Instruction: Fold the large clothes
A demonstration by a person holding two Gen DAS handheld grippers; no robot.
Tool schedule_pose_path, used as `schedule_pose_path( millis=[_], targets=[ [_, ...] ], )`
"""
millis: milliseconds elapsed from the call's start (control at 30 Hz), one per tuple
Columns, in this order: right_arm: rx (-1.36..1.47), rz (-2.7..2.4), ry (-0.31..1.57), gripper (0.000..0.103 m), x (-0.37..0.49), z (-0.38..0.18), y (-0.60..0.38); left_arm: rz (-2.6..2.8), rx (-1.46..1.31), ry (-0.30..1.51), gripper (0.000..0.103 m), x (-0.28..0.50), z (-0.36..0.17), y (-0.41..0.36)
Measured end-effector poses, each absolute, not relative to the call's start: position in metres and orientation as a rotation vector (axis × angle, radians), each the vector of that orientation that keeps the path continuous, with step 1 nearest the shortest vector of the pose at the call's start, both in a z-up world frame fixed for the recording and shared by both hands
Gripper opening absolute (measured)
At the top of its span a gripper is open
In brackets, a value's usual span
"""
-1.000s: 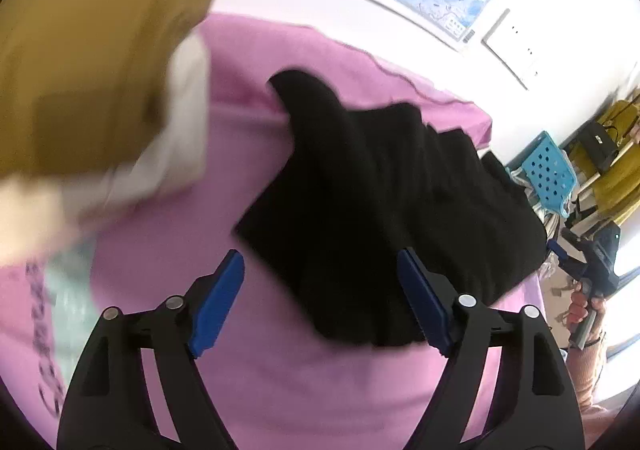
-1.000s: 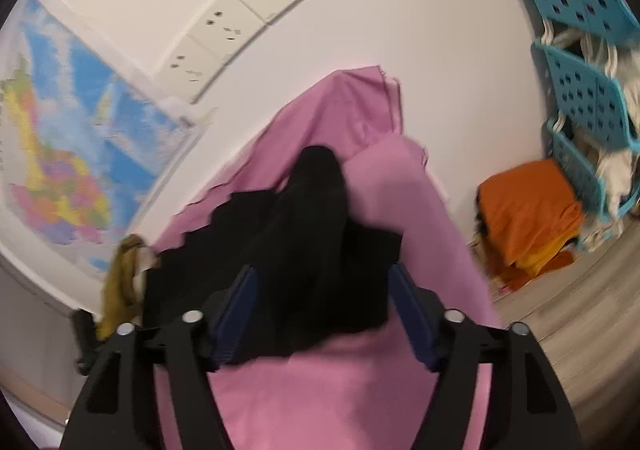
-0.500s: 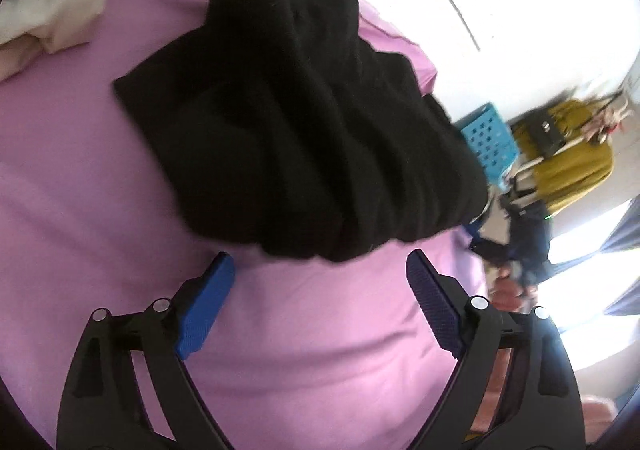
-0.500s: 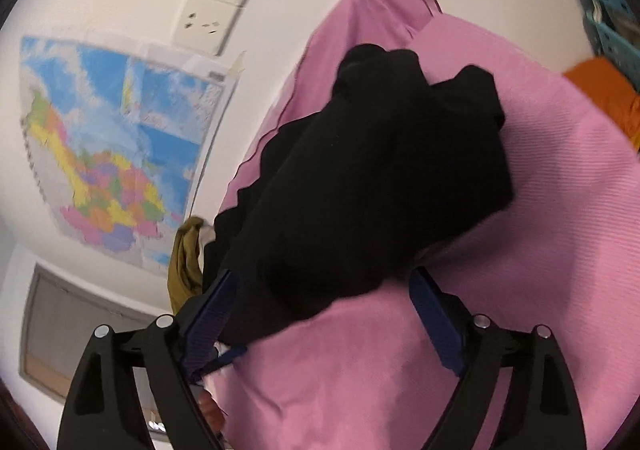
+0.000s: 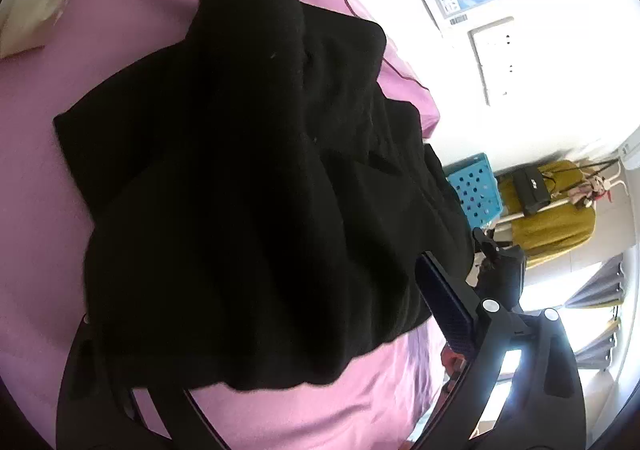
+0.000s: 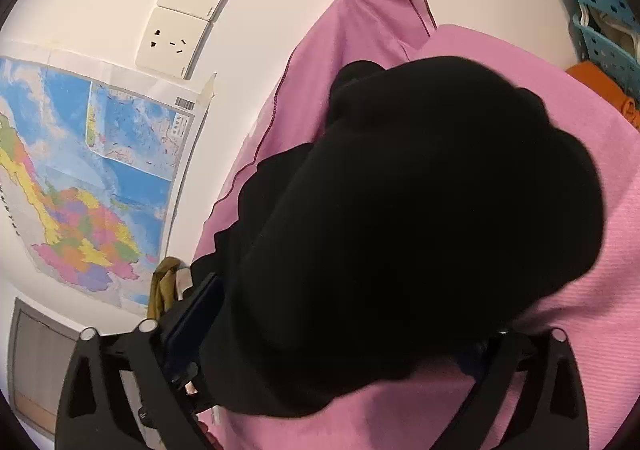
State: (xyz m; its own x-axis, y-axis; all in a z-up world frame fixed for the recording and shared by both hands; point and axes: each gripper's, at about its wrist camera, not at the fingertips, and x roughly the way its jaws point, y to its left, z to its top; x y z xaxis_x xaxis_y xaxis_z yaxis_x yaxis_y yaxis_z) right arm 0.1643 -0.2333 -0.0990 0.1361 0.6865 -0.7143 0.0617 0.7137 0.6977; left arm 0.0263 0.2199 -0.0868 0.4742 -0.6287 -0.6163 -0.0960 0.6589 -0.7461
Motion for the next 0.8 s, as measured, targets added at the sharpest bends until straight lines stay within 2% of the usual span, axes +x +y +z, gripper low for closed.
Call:
schedule_pose_path(
  millis=[100, 167, 233, 300, 467, 633, 800],
  targets=[
    [0.628, 0.467, 1.361, 0.098, 0.162, -0.099, -0.223, -0.358, -0.809, 1.037, 0.093, 0.028, -0.087, 0.217],
    [0.577, 0.449, 1.343, 0.092, 0.159, -0.099, -0.215, -0.336, -0.785, 1.039, 0.089, 0.026, -0.086, 0.214],
    [0.544, 0.444, 1.332, 0.064, 0.156, -0.099, -0.212, -0.283, -0.716, 1.046, 0.077, 0.023, -0.082, 0.208],
    [0.559, 0.469, 1.344, 0.058, 0.158, -0.103, -0.214, -0.275, -0.700, 1.046, 0.076, 0.023, -0.082, 0.206],
    [0.665, 0.479, 1.352, 0.067, 0.159, -0.110, -0.224, -0.246, -0.681, 1.052, 0.076, 0.024, -0.080, 0.206],
    [0.629, 0.492, 1.336, 0.083, 0.159, -0.107, -0.214, -0.216, -0.604, 1.053, 0.077, 0.024, -0.077, 0.199],
    [0.511, 0.479, 1.303, 0.088, 0.153, -0.104, -0.198, -0.205, -0.571, 1.051, 0.077, 0.025, -0.076, 0.200]
  ],
)
